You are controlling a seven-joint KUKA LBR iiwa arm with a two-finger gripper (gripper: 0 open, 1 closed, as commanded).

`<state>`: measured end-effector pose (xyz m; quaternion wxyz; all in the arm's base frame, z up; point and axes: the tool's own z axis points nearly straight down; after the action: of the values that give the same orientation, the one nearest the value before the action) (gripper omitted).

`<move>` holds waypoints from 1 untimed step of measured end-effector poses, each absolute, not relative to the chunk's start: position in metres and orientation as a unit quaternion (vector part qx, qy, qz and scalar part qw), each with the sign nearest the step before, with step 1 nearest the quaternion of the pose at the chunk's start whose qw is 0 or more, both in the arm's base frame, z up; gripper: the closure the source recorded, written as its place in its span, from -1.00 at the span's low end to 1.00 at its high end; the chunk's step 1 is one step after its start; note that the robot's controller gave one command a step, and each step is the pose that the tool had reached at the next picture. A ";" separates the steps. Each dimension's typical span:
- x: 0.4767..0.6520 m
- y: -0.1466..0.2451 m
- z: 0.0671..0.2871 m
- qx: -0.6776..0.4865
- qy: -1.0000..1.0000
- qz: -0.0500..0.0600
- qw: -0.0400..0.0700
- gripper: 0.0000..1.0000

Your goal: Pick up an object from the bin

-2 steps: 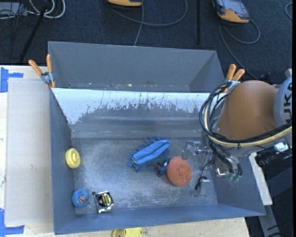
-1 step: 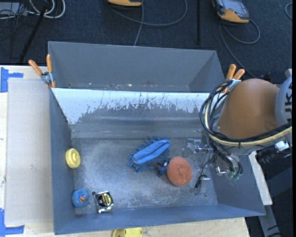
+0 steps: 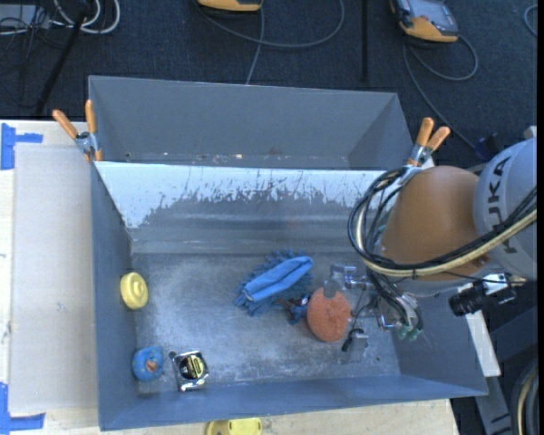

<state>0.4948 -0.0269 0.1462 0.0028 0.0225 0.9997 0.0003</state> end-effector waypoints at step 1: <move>0.527 -0.010 0.092 0.054 0.999 0.000 0.000 1.00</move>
Offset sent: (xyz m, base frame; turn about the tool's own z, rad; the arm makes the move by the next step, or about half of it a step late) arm 0.0000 0.0000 0.0000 0.0000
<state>0.5266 -0.0099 0.0924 0.0002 0.0543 0.9985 -0.0002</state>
